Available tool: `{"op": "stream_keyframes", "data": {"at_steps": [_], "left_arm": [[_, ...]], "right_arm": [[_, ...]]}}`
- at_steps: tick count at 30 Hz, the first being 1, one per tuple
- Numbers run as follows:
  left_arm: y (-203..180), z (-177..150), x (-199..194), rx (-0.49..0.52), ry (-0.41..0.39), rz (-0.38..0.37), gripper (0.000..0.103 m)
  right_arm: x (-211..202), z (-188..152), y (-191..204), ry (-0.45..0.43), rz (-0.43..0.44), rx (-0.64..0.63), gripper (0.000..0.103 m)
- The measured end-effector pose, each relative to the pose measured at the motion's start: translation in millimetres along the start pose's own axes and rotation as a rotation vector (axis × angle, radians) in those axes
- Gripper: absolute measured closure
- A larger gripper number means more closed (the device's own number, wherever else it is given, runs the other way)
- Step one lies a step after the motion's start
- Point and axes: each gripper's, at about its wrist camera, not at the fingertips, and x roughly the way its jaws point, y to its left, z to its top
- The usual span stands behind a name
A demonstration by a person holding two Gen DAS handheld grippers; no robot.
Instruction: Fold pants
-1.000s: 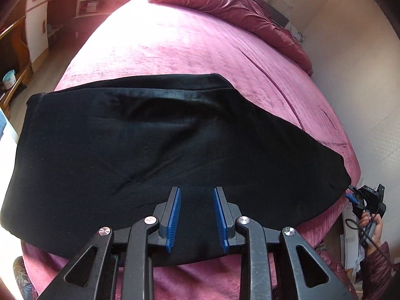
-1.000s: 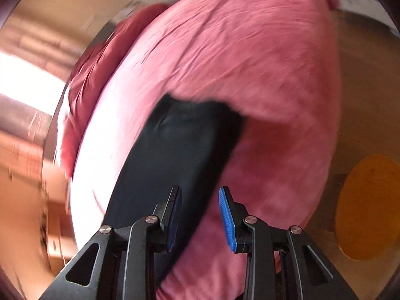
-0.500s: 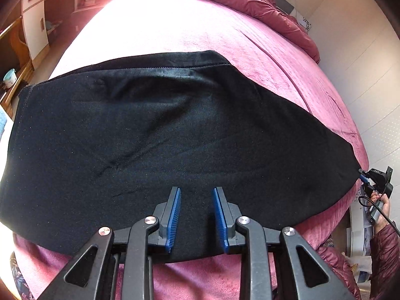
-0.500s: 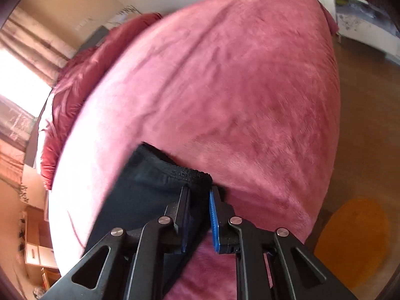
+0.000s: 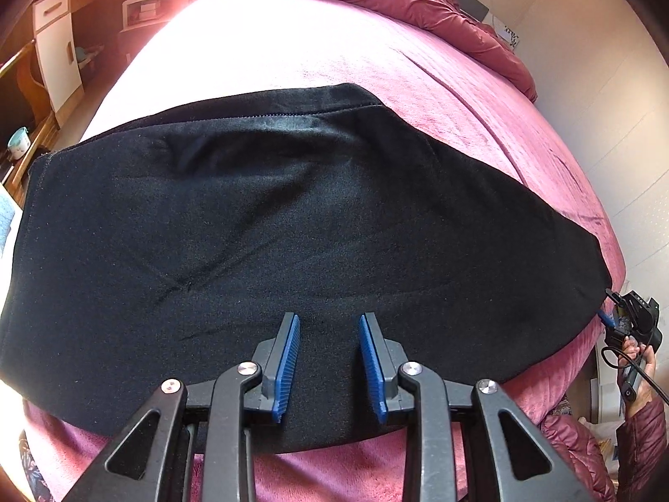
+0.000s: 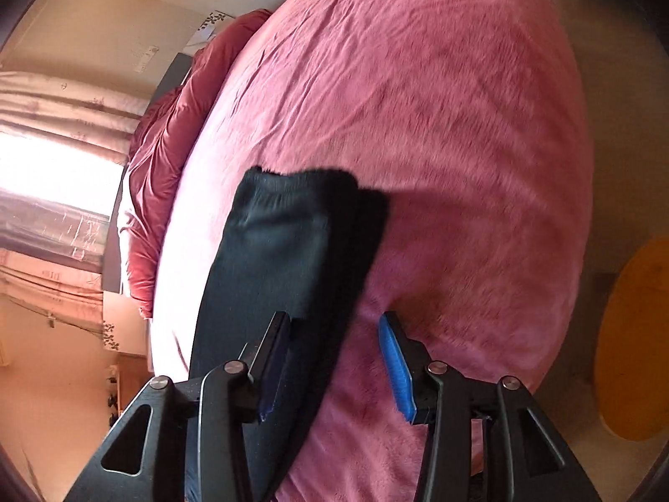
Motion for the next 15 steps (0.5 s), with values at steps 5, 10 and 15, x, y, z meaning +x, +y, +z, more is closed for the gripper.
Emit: {"op": "stream_keyframes", "data": {"at_steps": [5,10,15], "left_arm": [[-8,-4,4,0.017,-0.008,0.032,0.072],[-20,-8,10,0.032,-0.017,0.045,0.065],[-25,-12,12,0.034,-0.024,0.047,0.063]], "right_arm": [[21,-5,5,0.044,0.104,0.008,0.057],[31,-11,-3,0.041,0.146,0.020,0.057],[31,-18,0,0.034,0.150,0.000,0.052]]}}
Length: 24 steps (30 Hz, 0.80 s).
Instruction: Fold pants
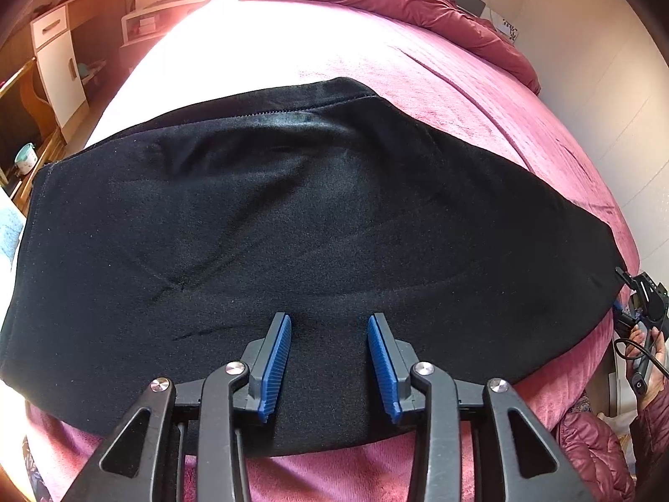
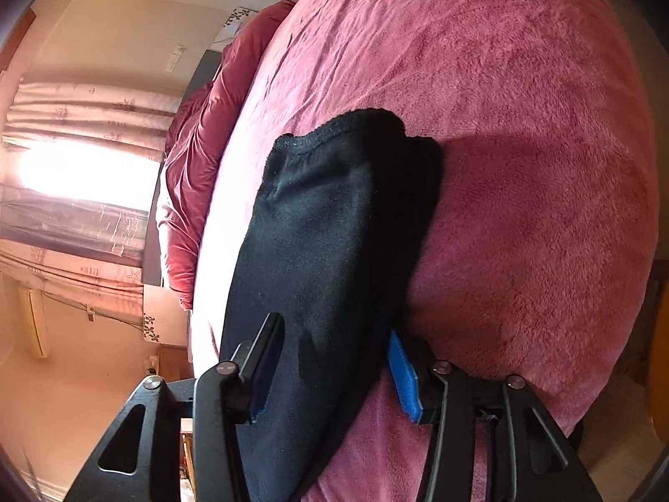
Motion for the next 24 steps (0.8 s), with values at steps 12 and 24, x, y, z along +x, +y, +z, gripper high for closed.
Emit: {"op": "stream_keyframes", "data": {"at_steps": [12,24], "left_arm": [[-3,-4,9,0.006,-0.005,-0.008,0.057],[-1,-5,12,0.008,-0.010,-0.010,0.056]], "right_arm": [[10,17,16,0.026,-0.034,0.021,0.044],[17,22,29,0.022,-0.134,-0.071,0.076]]}}
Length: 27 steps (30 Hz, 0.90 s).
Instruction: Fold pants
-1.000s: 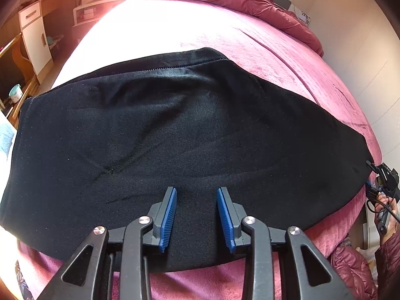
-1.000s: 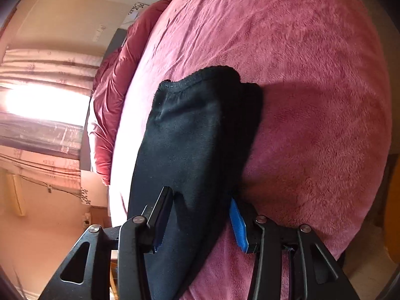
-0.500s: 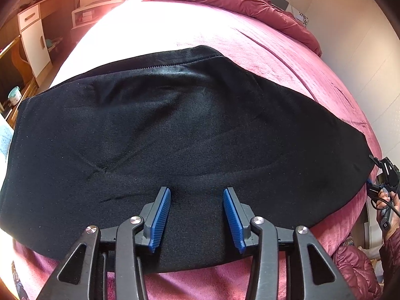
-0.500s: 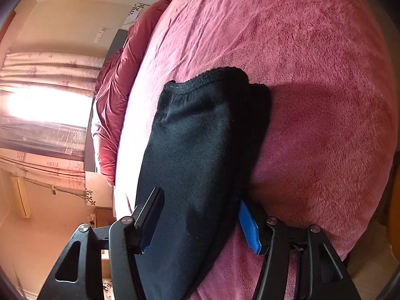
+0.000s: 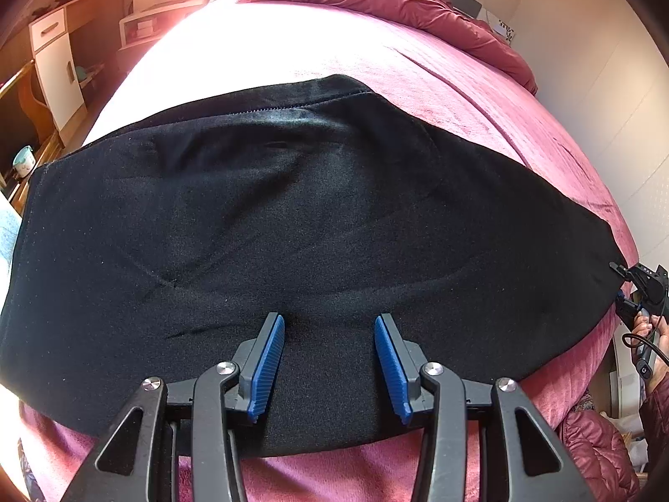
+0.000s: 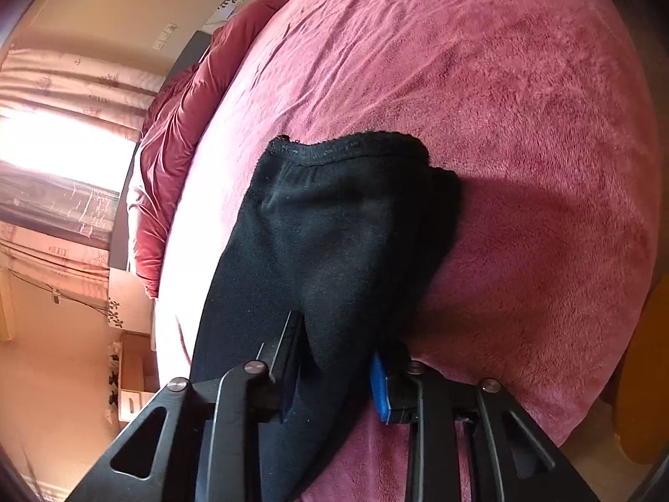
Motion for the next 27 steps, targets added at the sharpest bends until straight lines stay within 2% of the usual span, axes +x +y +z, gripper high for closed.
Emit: {"op": "stream_keyframes", "data": {"at_steps": [4,11,17,20,22,24,27], "left_arm": [[0,0,1,-0.001,-0.002,-0.034,0.045],[4,2,3,-0.028,0.007,-0.062,0.044],[25,11,5,-0.113,0.038,-0.138,0.044],[41,18,5,-0.207,0.064,-0.194,0.046],[50,22,4,-0.258,0.086,-0.214,0.053],[56,26,0,-0.268,0.078,-0.217,0.064],[61,27,-11,-0.282,0.045,-0.265,0.064]], "right_arm": [[-1,2,17,-0.015,-0.017,-0.033,0.083],[-16,5,57,-0.045,0.028,-0.143,0.085],[-30,-11,127,-0.051,0.073,-0.365,0.085],[-30,-35,173,-0.031,0.100,-0.524,0.084],[-26,-58,203,-0.002,0.114,-0.627,0.084],[-17,-87,229,0.041,0.132,-0.722,0.084],[4,-132,257,0.125,0.144,-0.835,0.084]]}}
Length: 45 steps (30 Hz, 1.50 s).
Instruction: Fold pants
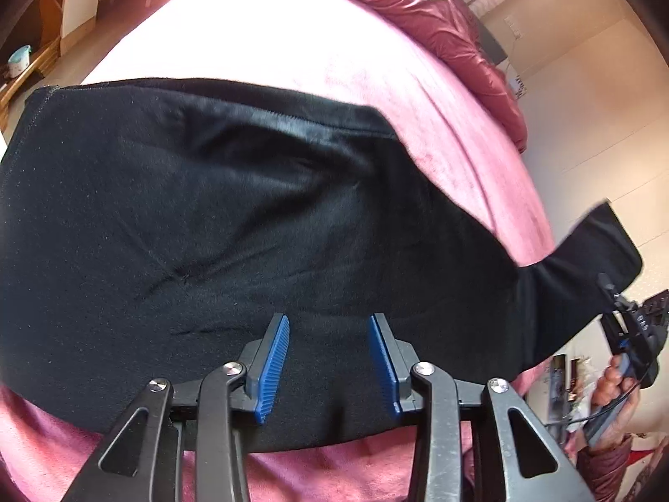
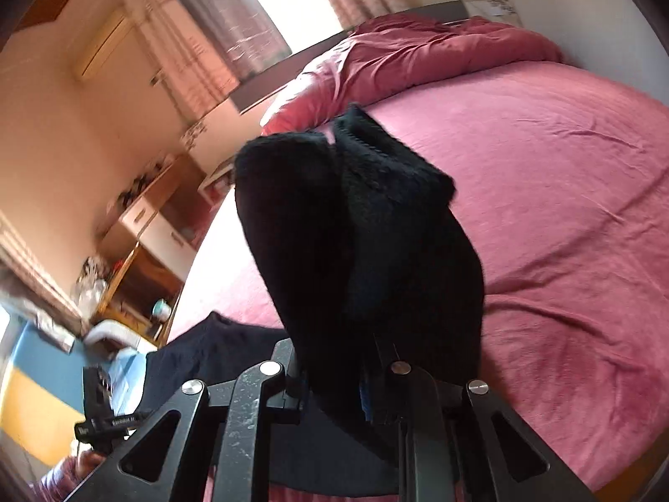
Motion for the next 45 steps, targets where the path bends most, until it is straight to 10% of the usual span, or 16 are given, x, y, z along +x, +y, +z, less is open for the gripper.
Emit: {"op": "stream_keyframes", "data": {"at_steps": [14,17,25,31,34,36,45], "left_arm": [[-14,16,-2,-0.080,0.041,-0.193,0.062],[-21,21,9,-0.114,0.088,-0.247,0.057],[-34,27,45,-0.188,0.197,-0.296,0.046],[-39,16,69,-0.164,0.245,-0.240,0.046],[-45,16,74,-0.149,0.247,-0.241,0.050],[-52,15,74,-0.110,0.252,-0.240,0.083],[-90,32,29,-0.053,0.171,-0.398,0.086]], "right_arm": [[132,-100,98,0.337,-0.096,-0.419,0.075],[129,-107,98,0.355,-0.032,-0.430,0.046],[81,-107,61,0.340,0.029,-0.360,0.044],[28,-110,-14,0.291,-0.139,-0.208,0.044],[19,-117,-30,0.297,-0.236,-0.127,0.044],[20,-124,-46,0.311,-0.282,-0.085,0.044],[39,-114,-36,0.289,-0.288,-0.144,0.040]]}}
